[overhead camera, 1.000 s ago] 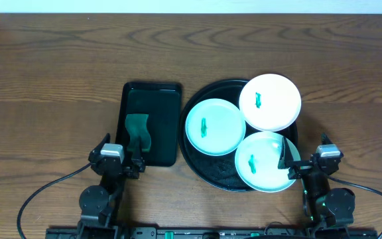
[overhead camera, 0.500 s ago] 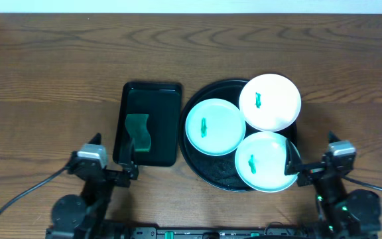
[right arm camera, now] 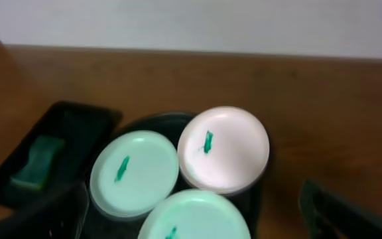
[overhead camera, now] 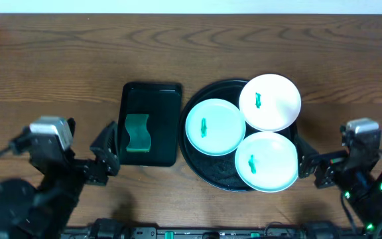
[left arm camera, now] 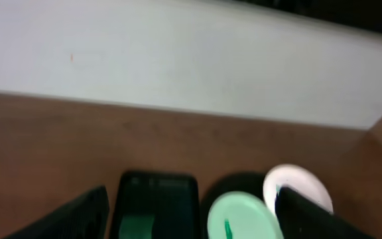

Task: Clean dirty plates on tray and stack at the side
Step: 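Raise both arms and move them toward the trays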

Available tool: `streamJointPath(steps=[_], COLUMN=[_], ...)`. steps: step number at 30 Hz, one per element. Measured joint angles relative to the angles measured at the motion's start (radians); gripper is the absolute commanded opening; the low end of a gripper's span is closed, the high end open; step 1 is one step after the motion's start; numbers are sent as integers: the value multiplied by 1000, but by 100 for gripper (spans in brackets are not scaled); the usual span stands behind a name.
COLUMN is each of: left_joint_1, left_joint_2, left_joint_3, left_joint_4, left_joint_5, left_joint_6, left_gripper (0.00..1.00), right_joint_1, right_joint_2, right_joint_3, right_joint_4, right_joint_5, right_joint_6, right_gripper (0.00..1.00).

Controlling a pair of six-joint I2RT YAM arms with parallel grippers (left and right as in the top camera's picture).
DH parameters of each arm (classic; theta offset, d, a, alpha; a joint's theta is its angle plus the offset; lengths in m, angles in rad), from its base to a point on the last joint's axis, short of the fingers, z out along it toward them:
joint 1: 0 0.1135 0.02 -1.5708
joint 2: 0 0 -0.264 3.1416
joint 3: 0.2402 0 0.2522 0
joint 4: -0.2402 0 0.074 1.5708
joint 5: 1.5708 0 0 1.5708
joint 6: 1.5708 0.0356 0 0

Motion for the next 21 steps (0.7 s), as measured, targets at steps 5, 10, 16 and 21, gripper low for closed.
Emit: streamJointPath(steps=[5,10,16,21], left_joint_1=[0,0,0,0], left_joint_2=[189,331,414,432], left_joint_3=[246,364,368,368], left_joint_4=[-240,-385,-397,-401], left_joint_5=[16,99,138,143], left_joint_6=[0,0,0,-2], left_gripper=[81,80,81,42], right_joint_1=[0,0,0,0], right_joint_2=[203,401,527,573], right_joint_3=[215,369,383,383], right_joint_4=[-225,-410,-426,-423], right_joint_5=[-5,-9,-21,-46], right_joint_6=[-31,-64,-64,-67], right_gripper=[99,99,99,80])
